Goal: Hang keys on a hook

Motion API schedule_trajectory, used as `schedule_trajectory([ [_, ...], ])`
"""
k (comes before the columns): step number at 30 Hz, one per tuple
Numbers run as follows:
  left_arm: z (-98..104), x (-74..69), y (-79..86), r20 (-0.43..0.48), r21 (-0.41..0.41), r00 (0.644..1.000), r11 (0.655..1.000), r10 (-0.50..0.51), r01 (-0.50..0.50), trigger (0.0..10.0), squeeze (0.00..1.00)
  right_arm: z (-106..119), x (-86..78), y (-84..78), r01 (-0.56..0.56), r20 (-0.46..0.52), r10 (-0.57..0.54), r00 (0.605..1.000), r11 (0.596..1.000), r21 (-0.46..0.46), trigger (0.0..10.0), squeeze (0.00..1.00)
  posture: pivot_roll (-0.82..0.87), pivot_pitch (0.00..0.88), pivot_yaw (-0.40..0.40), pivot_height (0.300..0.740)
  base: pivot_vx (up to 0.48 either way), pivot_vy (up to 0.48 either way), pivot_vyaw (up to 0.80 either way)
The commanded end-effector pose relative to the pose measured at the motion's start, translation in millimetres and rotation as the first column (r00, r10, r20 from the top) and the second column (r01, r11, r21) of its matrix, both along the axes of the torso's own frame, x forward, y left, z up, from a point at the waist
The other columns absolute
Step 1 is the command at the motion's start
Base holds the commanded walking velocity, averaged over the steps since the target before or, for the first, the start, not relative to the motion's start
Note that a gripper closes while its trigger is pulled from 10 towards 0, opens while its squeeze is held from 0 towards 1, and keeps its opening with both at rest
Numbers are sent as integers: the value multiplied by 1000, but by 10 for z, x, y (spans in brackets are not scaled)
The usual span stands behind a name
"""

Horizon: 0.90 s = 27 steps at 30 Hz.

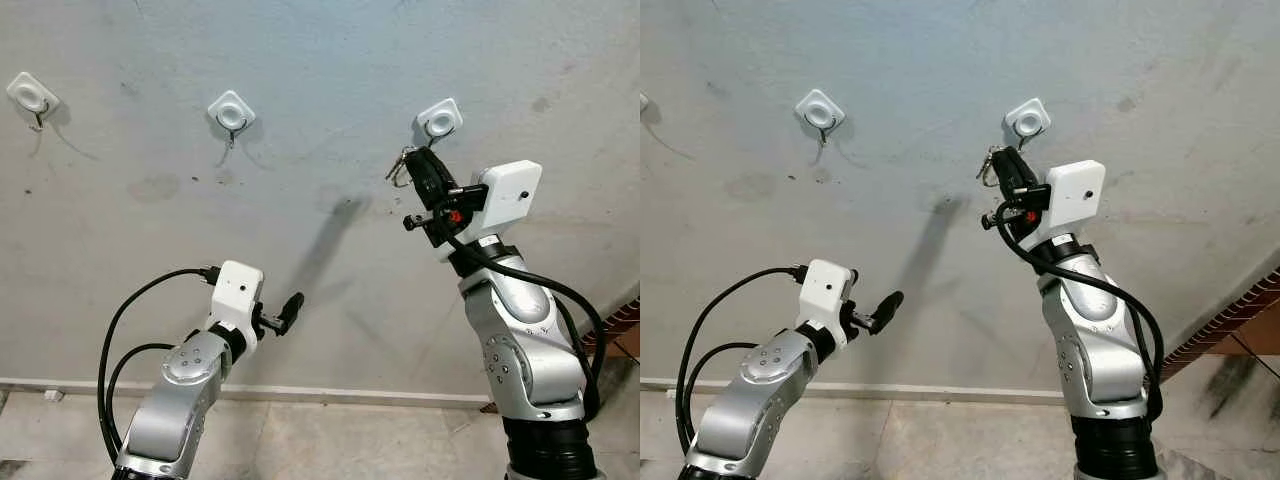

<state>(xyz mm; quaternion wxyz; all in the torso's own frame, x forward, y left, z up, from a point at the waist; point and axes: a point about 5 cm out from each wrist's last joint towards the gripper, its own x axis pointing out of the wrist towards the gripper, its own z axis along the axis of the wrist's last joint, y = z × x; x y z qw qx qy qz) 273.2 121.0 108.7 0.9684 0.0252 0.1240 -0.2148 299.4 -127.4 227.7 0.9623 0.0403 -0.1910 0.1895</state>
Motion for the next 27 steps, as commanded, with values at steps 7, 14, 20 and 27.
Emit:
schedule_trajectory([
  [7, 3, 8, -28, 1, 6, 1000, 1000, -18, 17, 10000, 0, 193, 79, -6, 56, 45, -59, 997, 996, 63, 10000, 0, 150, 47, -43, 740, 0, 0, 0],
  [14, 1, 2, -30, 0, 5, 1000, 1000, -16, 16, 10000, 0, 195, 149, 73, 74, 50, -76, 996, 996, 40, 10000, 0, 157, 54, -47, 740, 0, 0, 0],
  [20, -10, -7, -10, -3, 7, 1000, 1000, -6, 6, 10000, 0, 173, 168, 12, 118, 42, -120, 992, 992, 34, 10000, 0, 152, 59, -49, 740, 0, 0, 0],
  [27, -9, -7, -39, -4, 4, 1000, 1000, -14, 14, 10000, 0, 230, 159, -14, 138, 56, -140, 989, 990, 32, 10000, 0, 150, 60, -44, 740, 0, 0, 0],
])
